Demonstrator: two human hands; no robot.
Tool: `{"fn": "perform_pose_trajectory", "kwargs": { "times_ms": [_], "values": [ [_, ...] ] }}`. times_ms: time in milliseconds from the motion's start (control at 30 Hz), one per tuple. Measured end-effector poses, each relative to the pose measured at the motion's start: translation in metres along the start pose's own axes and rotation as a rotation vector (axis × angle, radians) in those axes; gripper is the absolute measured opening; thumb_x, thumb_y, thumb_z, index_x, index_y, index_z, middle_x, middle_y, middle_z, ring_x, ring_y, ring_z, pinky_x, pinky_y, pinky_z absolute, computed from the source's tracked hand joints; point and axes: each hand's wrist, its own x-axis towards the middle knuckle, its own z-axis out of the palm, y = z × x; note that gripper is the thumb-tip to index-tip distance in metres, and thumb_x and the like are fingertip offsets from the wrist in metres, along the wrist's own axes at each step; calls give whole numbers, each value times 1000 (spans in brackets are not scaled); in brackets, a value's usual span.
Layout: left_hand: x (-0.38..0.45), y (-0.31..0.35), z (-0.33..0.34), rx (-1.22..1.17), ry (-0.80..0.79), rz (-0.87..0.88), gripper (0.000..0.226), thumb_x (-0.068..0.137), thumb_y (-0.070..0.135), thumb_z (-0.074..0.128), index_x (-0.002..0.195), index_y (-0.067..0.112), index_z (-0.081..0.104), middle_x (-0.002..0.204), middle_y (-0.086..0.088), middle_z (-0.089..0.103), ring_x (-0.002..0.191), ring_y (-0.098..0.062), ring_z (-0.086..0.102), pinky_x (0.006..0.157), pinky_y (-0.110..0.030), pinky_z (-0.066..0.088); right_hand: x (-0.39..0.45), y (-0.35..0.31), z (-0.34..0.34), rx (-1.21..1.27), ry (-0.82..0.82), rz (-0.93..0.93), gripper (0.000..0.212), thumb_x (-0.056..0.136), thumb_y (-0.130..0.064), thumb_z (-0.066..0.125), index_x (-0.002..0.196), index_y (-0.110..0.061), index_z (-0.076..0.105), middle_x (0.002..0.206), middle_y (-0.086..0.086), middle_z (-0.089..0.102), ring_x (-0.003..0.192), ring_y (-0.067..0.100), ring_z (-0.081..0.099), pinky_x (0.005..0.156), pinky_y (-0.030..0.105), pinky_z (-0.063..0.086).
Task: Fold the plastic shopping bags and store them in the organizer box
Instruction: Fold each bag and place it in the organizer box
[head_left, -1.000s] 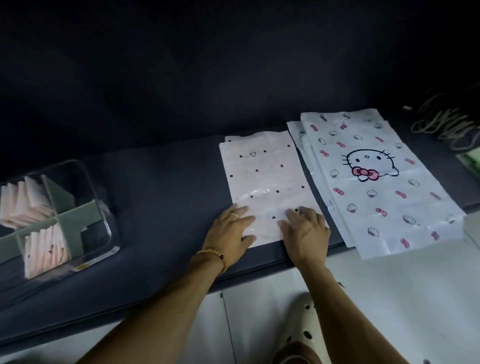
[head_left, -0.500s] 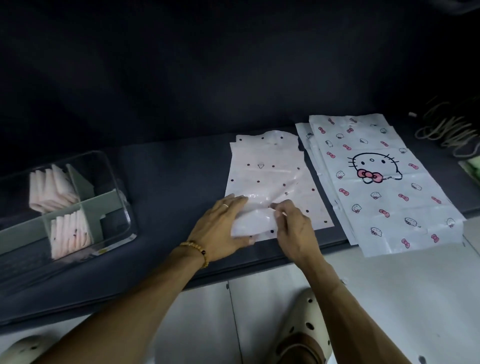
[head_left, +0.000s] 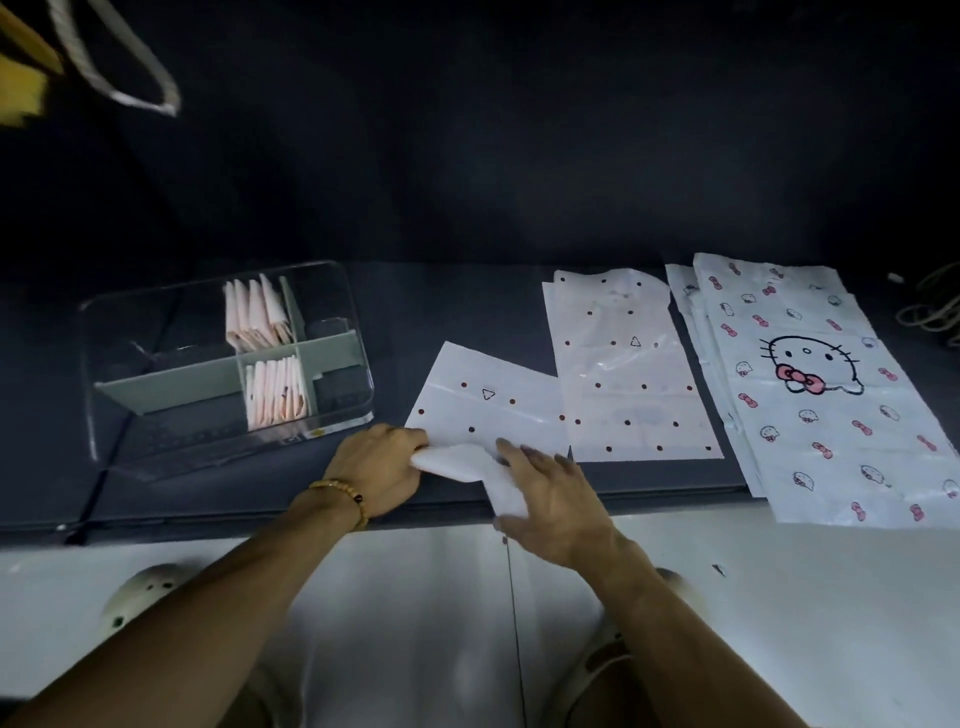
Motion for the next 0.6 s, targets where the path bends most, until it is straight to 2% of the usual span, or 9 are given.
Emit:
{"fn": "perform_pose_trajectory", "kwargs": {
  "times_ms": [33,100,167,233,267,333,400,500,600],
  "values": [
    [-2,-5,-3,-22,-1,-18,23,79,13,54,95,23,66,95,-5,68,91,-29,61,68,-29,43,0,0,3,37,49,14,71,86,-37,63,146,-26,27,140,1,51,126,21,49,111,34,31],
    [-5,-18,-8,-76,-25,-54,11,81,17,61,87,23,67,90,-4,69,89,-27,63,66,-27,41,1,-3,3,228,171,83,40,89,-20,60,128,-22,51,111,3,68,95,21,65,91,29,52],
    [-6,-29,-8,-239,-71,-126,7,84,24,66,88,19,69,88,0,67,88,-23,63,69,-28,45,6,-4,-3,443,234,207,10,90,-18,59,99,-19,63,85,-2,69,76,18,64,68,16,51],
    [-7,-37,-4,-549,-90,-278,17,84,25,69,98,14,71,94,2,69,87,-16,64,77,-30,52,14,-6,-10,660,247,314,9,91,-25,59,84,-21,63,75,-7,65,71,15,61,53,9,42],
    [-7,-38,-2,-691,-73,-355,21,84,23,70,103,13,70,97,4,68,87,-12,64,76,-25,52,17,-7,-12,782,233,340,6,91,-29,62,88,-23,63,80,-8,66,74,12,63,53,9,42],
    [-4,-40,5,-810,-20,-455,30,85,22,70,112,9,68,101,5,66,85,-8,63,68,-15,48,20,-8,-14,972,182,350,18,86,-34,69,101,-27,61,91,-7,68,83,8,65,55,9,45],
    [-1,-39,11,-792,20,-488,31,87,26,67,113,8,68,106,1,68,87,-12,64,68,-15,46,23,-5,-11,922,152,373,23,84,-33,72,102,-25,61,92,-6,67,85,10,64,55,8,44],
    [2,-32,19,-759,101,-461,33,88,31,65,114,12,68,108,3,67,92,-14,62,68,-14,45,31,-1,-6,774,291,439,7,94,-22,59,96,-16,61,84,-4,60,80,15,58,50,5,39],
    [3,-26,23,-688,133,-396,31,85,32,69,110,15,70,104,6,68,91,-12,62,68,-13,47,39,6,-3,759,364,564,19,100,-25,46,104,-11,59,91,0,59,85,18,55,68,18,42]
  ]
}}
